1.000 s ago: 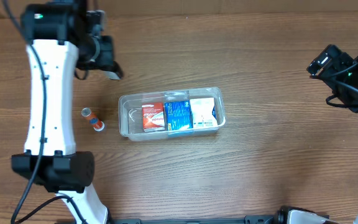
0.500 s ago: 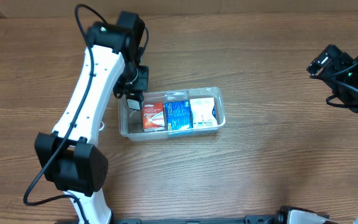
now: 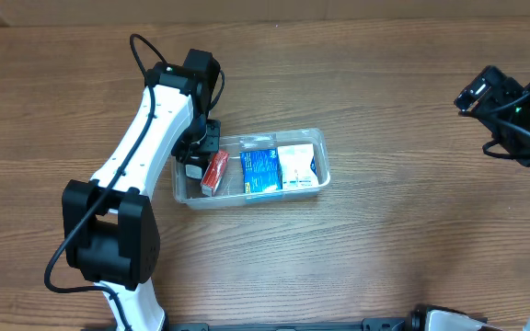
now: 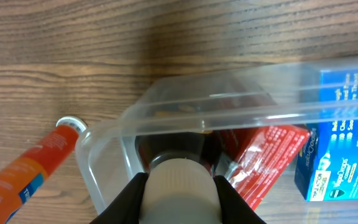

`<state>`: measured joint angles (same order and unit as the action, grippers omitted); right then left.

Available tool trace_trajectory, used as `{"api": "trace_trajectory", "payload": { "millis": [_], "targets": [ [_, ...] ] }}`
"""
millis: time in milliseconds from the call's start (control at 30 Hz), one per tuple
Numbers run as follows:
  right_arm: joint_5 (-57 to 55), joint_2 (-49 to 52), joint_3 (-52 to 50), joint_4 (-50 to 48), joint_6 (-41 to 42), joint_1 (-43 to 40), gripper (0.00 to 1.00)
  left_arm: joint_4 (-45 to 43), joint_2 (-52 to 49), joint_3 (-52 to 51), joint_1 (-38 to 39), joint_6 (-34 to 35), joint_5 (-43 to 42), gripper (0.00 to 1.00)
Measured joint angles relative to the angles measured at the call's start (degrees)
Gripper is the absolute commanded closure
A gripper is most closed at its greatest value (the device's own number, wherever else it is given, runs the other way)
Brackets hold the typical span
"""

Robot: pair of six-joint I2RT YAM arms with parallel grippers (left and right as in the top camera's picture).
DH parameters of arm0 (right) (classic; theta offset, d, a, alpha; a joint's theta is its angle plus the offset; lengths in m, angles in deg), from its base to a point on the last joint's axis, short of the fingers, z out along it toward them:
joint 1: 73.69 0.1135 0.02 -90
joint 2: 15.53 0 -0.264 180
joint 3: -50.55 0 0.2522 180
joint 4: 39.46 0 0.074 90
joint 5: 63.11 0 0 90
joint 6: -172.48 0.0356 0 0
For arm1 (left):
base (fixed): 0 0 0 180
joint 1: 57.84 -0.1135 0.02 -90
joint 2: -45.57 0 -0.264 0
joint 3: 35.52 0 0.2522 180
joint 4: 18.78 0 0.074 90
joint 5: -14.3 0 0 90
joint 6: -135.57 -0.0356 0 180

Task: Pack container
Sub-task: 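Lower the dark bottle into the container's left end and release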

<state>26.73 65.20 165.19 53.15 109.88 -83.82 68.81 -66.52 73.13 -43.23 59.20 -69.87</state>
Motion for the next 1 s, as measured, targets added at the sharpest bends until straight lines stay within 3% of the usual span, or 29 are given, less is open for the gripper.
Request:
{"api": "trace_trajectory", "payload": {
  "millis": [300, 600, 800, 867, 1000],
  "targets": [
    [0.0, 0.0, 0.0, 0.02, 0.0, 0.0, 0.0, 6.67, 0.0, 6.01, -0.02, 2.21, 0.11, 0.75],
    [-0.02, 0.0, 0.0, 0.02, 0.0, -0.02, 0.0, 0.57, 0.0, 5.18, 0.0, 2.56, 1.09, 0.74],
    [-0.02, 0.0, 0.0, 0.0, 0.0, 0.0, 0.0, -1.27, 0.0, 0.63, -0.02, 2.84, 0.63, 0.63],
    [0.0, 0.0, 0.0, 0.0, 0.0, -0.02, 0.0, -2.4, 0.0, 0.26, -0.07, 2.84, 0.7, 0.53],
    [-0.02, 0.0, 0.0, 0.0, 0.0, -0.02, 0.0, -3.63, 0.0, 0.26, -0.09, 2.97, 0.66, 0.56]
  ]
}}
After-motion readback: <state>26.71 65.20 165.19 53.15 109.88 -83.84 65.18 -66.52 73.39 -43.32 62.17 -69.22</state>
